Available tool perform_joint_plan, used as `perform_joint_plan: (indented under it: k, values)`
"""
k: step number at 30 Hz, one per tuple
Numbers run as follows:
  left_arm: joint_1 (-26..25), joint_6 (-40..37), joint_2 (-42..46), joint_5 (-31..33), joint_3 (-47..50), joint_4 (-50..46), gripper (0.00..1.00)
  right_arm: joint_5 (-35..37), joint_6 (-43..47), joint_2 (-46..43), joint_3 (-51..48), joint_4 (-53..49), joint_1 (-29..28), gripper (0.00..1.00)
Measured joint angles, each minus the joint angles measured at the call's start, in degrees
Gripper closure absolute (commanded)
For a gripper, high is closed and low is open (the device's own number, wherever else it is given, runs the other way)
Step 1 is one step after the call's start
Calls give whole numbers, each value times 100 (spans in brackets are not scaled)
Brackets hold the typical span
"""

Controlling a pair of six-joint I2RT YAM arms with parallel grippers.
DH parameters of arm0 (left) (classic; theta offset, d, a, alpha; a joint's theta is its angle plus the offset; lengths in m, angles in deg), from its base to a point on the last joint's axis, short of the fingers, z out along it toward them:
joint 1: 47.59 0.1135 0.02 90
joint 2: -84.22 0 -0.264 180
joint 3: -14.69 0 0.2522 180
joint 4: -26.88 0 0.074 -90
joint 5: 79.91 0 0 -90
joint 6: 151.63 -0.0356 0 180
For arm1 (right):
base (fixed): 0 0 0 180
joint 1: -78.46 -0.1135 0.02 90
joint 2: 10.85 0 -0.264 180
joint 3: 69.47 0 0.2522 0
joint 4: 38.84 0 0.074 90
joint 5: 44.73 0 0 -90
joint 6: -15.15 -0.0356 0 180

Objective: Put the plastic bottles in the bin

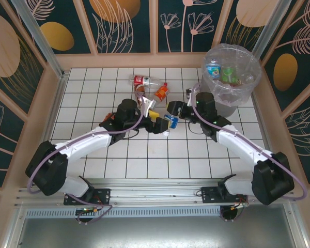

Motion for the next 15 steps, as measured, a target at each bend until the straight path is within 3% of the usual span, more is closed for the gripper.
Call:
perform_joint_plan:
  k: [8, 15]
  values:
    - [0, -734, 708, 302, -173, -612, 1, 560, 1119, -664, 1019, -802, 348, 47]
    - [0, -1344, 1132, 671, -654, -1285, 1, 1027, 1871, -772, 1956, -951, 1005, 47]
